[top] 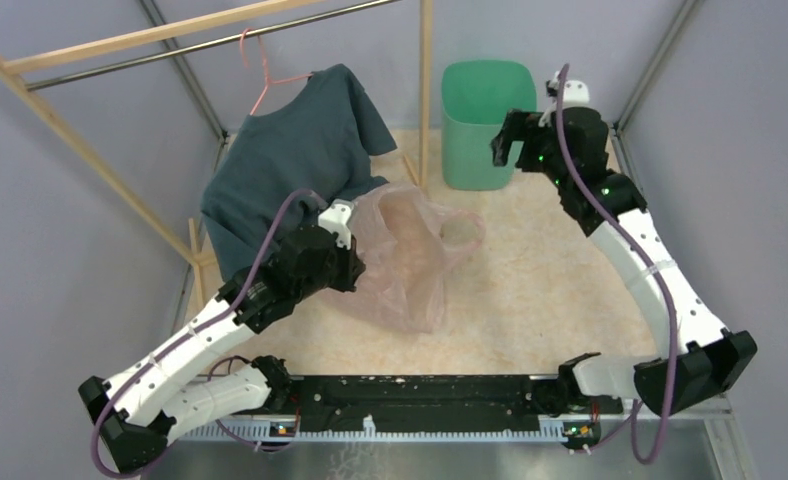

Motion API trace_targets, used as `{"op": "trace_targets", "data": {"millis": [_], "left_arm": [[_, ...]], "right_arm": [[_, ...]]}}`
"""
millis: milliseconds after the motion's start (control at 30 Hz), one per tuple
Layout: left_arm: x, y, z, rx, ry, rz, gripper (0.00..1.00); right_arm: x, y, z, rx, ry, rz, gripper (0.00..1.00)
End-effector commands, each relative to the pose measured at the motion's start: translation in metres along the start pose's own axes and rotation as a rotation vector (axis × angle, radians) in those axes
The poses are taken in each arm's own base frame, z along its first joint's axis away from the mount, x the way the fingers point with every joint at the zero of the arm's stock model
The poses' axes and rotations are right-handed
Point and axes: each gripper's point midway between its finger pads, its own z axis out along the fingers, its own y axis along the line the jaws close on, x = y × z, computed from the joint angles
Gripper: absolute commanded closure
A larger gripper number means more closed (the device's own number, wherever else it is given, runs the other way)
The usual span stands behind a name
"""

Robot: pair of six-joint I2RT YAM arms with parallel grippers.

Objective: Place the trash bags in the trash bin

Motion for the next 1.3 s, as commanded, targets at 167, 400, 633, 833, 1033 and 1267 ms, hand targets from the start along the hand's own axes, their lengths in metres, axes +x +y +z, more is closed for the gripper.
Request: {"op": "trace_targets", "data": {"millis": [167, 400, 633, 833, 1033, 1267], "left_arm": [[0.0, -0.018, 0.007, 0.094, -0.024, -0.039, 1.0], [0.001, -0.019, 0.004, 0.097, -0.017, -0.083, 1.0], [0.001, -0.017, -0.003, 0.088, -0.026, -0.134, 1.0], [0.0, -0.022, -0.005, 0.105, -0.024, -0.166, 1.0], [-0.004, -0.026, -0.012, 0.134, -0.037, -0.175, 1.0], [-0.017, -0.027, -0.026, 0.157, -0.095, -0.151, 1.0]], "right_arm": [[-0.057, -0.087, 0.076, 0.242, -0.074, 0.123, 0.07], [-0.06, -0.13, 0.135, 0.408, -0.033, 0.132, 0.09], [-0.029, -0.149, 0.177, 0.47, 0.109, 0.123, 0.42], [-0.009, -0.153, 0.176, 0.489, 0.19, 0.1, 0.77], [-0.01, -0.148, 0.141, 0.492, 0.252, 0.067, 1.0], [0.02, -0.135, 0.08, 0.484, 0.339, 0.021, 1.0]]}}
